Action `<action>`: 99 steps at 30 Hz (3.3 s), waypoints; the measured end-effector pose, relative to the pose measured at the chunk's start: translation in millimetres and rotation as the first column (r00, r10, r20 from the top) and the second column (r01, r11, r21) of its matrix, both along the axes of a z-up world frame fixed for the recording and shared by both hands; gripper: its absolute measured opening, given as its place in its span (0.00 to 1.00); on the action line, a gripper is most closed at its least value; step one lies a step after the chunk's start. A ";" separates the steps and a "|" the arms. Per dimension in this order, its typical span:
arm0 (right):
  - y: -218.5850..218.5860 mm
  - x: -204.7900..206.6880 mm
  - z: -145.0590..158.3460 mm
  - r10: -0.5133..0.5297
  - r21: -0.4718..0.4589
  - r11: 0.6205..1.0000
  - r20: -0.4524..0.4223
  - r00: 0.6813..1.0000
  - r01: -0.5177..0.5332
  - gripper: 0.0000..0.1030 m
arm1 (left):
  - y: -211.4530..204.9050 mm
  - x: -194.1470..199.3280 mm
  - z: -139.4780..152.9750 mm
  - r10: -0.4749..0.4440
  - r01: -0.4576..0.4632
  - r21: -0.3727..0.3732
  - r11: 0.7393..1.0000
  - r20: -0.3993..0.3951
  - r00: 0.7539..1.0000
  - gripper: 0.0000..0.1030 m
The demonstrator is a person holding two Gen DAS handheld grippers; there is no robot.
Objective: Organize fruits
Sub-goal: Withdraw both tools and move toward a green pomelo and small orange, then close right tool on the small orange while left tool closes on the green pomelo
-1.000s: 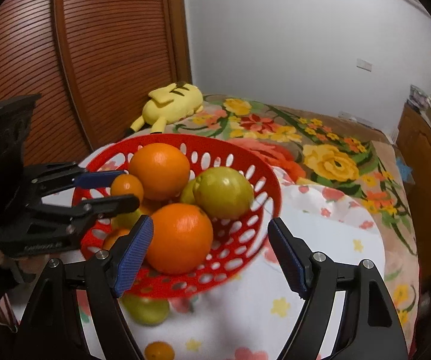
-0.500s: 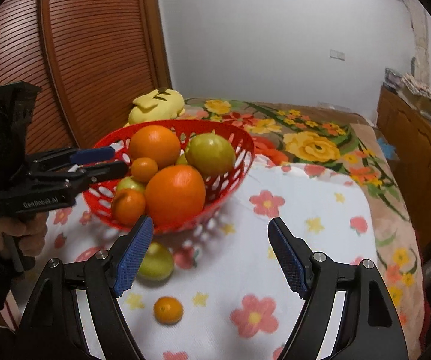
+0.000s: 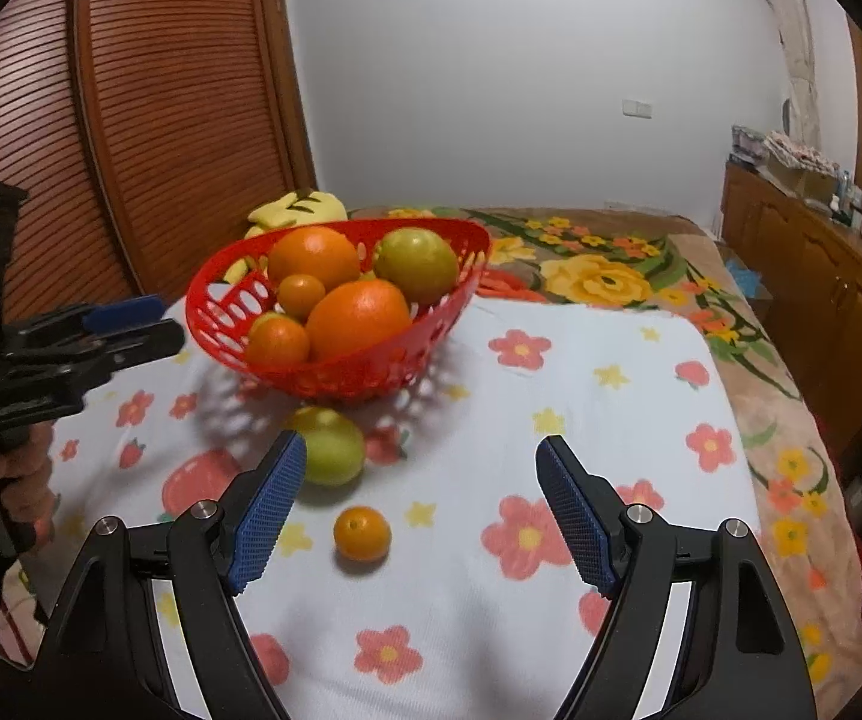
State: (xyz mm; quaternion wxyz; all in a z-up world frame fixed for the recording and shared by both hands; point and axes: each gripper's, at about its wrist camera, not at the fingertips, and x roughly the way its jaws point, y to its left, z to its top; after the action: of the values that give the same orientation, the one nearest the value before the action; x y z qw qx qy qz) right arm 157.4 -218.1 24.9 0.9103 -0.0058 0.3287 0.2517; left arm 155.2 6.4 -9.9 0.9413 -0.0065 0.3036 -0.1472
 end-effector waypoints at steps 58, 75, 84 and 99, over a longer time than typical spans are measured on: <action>-0.8 -11.0 -69.6 0.053 0.031 0.998 -0.190 0.980 -0.048 0.28 | -28.8 17.7 -43.9 -0.064 0.057 -0.061 0.997 -0.134 0.989 0.59; -16.4 -22.5 -70.0 0.013 0.004 1.000 -0.119 0.993 -0.013 0.28 | -60.1 51.0 -60.0 -0.092 0.089 -0.021 0.996 -0.221 0.971 0.59; -16.1 -21.8 -71.8 0.015 0.009 1.000 -0.121 0.993 -0.014 0.28 | -63.7 63.9 -67.9 -0.093 0.094 -0.007 0.996 -0.250 0.964 0.59; -14.6 -21.5 -72.1 0.021 0.013 1.000 -0.129 0.991 -0.020 0.29 | -68.5 71.9 -81.7 -0.119 0.121 -0.009 0.993 -0.283 0.952 0.58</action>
State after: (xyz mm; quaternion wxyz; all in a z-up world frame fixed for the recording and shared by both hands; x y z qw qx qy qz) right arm 135.9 -232.7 -47.2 0.8845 0.0125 0.3855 0.2627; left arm 227.1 -62.1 -91.6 0.8775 -0.0050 0.4357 -0.2002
